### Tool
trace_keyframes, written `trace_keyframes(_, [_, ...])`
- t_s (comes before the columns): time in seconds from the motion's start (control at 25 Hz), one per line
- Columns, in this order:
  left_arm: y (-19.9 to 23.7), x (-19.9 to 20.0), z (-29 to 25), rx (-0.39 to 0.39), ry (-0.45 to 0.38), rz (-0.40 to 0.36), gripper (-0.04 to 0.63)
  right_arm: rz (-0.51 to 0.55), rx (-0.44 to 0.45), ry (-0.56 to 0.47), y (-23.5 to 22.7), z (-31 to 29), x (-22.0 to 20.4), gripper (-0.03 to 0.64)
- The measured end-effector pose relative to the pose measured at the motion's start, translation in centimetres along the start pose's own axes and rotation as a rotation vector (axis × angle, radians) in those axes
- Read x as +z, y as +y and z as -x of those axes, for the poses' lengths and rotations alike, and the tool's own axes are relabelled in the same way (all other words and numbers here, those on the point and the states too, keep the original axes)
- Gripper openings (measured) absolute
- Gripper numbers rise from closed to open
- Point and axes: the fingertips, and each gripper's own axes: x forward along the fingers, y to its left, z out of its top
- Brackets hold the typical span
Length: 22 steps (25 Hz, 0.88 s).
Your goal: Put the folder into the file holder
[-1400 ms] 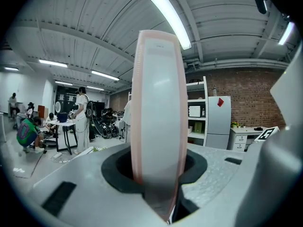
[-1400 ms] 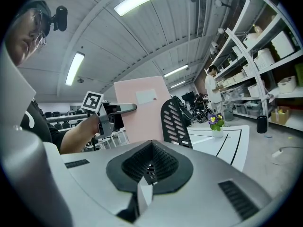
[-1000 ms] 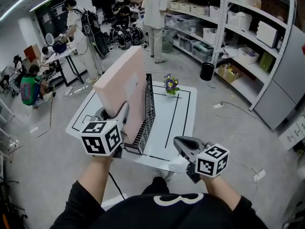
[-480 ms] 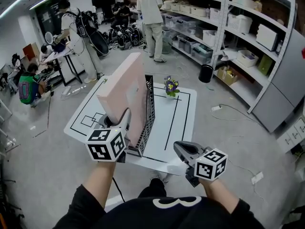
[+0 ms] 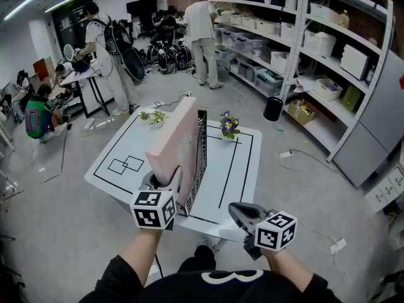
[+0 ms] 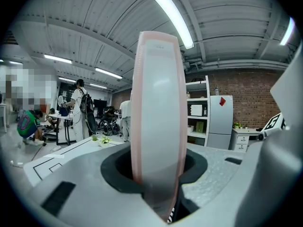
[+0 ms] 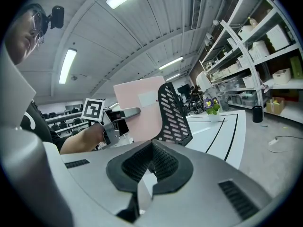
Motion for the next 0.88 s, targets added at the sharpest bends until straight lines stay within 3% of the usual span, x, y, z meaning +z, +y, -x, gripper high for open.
trace_keyframes(0.32, [0.3,-3.3,-0.6,0.016,0.064,0.005,0.156,0.005,0.001,0.008,0.4,0.4,-0.2,0.005])
trace_keyframes(0.64, [-0.1,-3.4,-0.3,-0.014,0.048,0.006,0.161,0.022,0.021,0.006,1.4,0.4,0.6,0.005])
trace_keyframes(0.88, [-0.4,-4.8,0.9,-0.081,0.109,0.027,0.269,0.037,0.069,-0.014,2.9,0.0,1.3,0.005])
